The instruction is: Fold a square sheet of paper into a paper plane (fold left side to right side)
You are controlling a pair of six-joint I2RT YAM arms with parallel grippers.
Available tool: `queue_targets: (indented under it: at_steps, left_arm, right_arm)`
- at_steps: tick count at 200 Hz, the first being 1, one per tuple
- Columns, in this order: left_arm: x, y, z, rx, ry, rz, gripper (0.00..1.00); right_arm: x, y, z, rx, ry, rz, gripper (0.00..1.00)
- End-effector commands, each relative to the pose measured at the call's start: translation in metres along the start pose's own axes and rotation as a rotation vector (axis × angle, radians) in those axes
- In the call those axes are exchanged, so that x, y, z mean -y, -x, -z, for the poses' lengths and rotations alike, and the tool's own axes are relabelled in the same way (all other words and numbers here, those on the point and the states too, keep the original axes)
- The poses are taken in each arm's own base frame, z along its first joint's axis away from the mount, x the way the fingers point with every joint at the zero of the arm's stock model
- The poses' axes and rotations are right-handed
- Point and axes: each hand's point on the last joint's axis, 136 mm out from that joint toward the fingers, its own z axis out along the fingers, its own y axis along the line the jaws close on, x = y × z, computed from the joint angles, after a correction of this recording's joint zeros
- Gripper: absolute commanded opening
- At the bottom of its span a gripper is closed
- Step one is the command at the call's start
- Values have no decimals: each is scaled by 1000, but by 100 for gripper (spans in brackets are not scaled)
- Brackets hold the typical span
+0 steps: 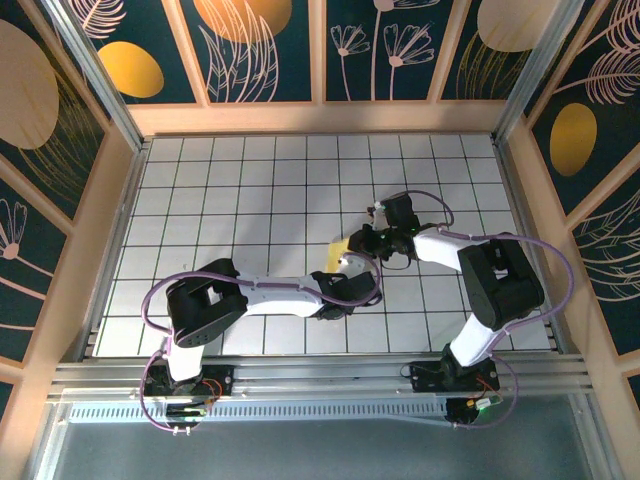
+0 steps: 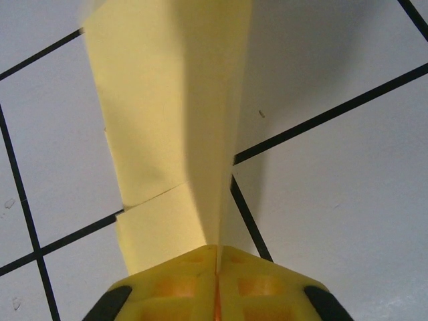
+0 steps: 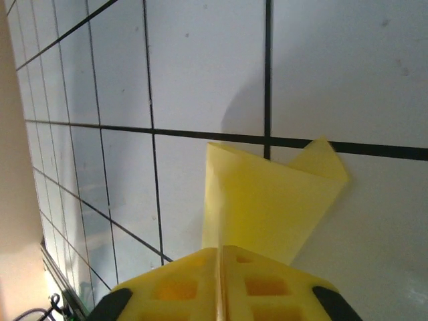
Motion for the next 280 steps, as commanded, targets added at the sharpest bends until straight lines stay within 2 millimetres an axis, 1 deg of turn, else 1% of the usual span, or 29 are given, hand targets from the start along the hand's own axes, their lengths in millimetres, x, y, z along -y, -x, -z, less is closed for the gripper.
queue_targets:
  at_steps: [1,17,47,69,88,121,134,147,149,152,166,187,225,230,263,280]
  left_arm:
    - [-5,-1,3,9,16,5,2]
    - [-6,0,6,13,5,11,0]
    - [4,3,12,0,-92,14,0]
    - [12,5,13,-35,-215,49,0]
    - [17,9,16,-56,-337,103,0]
    - [19,14,13,-113,-512,216,0]
    - [20,15,10,-144,-567,262,0]
    - [23,21,9,-158,-624,312,0]
    - [21,14,5,-175,-620,320,0]
    - [21,12,4,-184,-629,334,0]
    - [22,18,4,-187,-704,407,0]
    - [22,25,4,-191,-813,519,0]
    - [28,34,6,-196,-970,647,0]
    - [28,33,5,-204,-983,666,0]
    - [27,39,8,-184,-1061,745,0]
    - [27,39,8,-180,-1084,768,0]
  right_arm:
    - [3,12,15,57,-47,20,24]
    - [7,19,31,106,-83,32,34]
    - [21,31,69,217,-170,57,50]
    - [32,32,89,268,-203,65,55]
    - [39,26,97,286,-220,72,57]
    - [46,11,93,260,-208,77,58]
    - [46,5,89,242,-180,75,58]
    - [43,0,86,233,-147,68,58]
    - [43,-1,86,231,-142,66,58]
    - [42,-2,85,230,-132,66,58]
    - [40,-6,83,229,-105,57,58]
    - [37,-10,80,231,-73,51,58]
    - [29,-18,71,224,-18,39,55]
    - [28,-19,69,223,-10,39,55]
    - [25,-26,58,209,2,33,53]
    - [23,-26,54,205,4,28,50]
